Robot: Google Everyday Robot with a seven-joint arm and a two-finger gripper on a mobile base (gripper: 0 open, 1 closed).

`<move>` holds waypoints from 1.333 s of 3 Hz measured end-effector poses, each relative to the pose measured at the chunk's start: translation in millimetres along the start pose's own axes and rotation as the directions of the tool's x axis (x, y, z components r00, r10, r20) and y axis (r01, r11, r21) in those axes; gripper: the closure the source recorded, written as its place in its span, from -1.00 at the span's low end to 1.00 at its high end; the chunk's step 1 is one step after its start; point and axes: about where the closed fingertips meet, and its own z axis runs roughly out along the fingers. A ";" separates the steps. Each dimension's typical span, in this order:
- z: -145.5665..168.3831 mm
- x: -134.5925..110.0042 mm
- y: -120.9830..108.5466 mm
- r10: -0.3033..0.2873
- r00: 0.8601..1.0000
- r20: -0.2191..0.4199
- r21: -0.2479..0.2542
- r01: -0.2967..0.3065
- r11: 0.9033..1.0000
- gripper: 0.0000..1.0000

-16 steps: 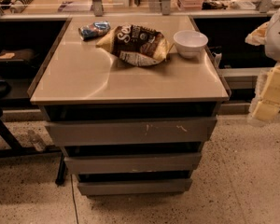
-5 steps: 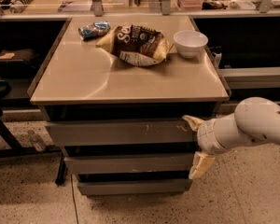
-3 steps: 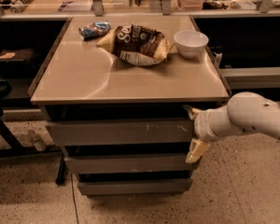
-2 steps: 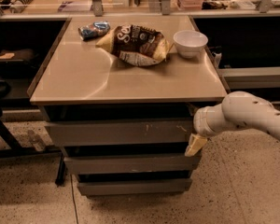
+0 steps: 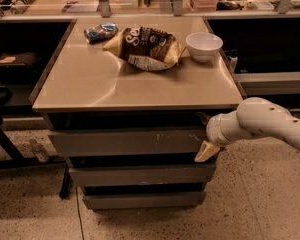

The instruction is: Open top drawer

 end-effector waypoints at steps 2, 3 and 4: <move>-5.1 -2.7 -2.5 0.000 1.000 0.000 0.000 0.000 1.000 0.28; -7.0 -3.7 -3.4 0.000 1.000 0.000 0.000 0.000 1.000 0.74; -12.1 -2.6 10.8 0.009 1.000 0.000 0.003 -0.009 1.000 1.00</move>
Offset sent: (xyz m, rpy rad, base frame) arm -0.0255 -0.0008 0.0173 -0.0201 -0.0251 0.0244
